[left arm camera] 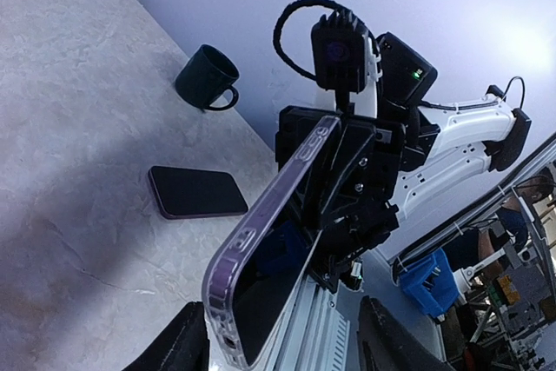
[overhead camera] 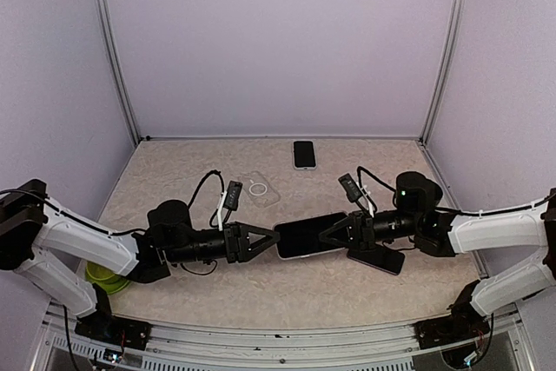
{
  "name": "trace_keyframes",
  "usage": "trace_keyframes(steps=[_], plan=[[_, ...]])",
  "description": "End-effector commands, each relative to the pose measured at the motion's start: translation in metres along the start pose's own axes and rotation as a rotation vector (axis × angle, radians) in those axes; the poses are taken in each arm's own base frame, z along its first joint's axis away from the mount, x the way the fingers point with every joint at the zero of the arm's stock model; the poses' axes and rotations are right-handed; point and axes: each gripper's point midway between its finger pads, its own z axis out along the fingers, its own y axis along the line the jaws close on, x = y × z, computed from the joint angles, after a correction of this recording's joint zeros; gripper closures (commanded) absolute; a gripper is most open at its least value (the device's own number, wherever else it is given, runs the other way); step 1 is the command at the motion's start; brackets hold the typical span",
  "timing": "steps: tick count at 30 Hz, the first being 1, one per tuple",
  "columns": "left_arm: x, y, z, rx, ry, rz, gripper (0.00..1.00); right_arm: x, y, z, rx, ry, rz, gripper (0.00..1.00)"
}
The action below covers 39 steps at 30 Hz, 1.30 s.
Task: Put the phone into the phone case
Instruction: Pass from the right arm to the left
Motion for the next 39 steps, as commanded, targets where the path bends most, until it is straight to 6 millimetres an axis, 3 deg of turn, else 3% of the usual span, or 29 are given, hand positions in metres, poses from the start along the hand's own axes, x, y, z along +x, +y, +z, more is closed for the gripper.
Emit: trace_keyframes(steps=[1, 21, 33, 39], plan=[[-0.009, -0.002, 0.002, -0.041, 0.020, 0.113, 0.42, -0.001, 0.007, 0.003, -0.042, 0.009, -0.036, 1.00], [0.015, -0.012, 0.018, 0.020, 0.235, 0.239, 0.41, 0.030, 0.021, 0.010, -0.131, 0.139, -0.065, 1.00], [0.047, -0.016, 0.028, 0.073, 0.365, 0.252, 0.41, 0.041, 0.026, 0.018, -0.149, 0.183, -0.092, 1.00], [0.056, -0.017, 0.032, 0.098, 0.405, 0.256, 0.47, 0.047, 0.027, 0.023, -0.148, 0.209, -0.096, 1.00]])
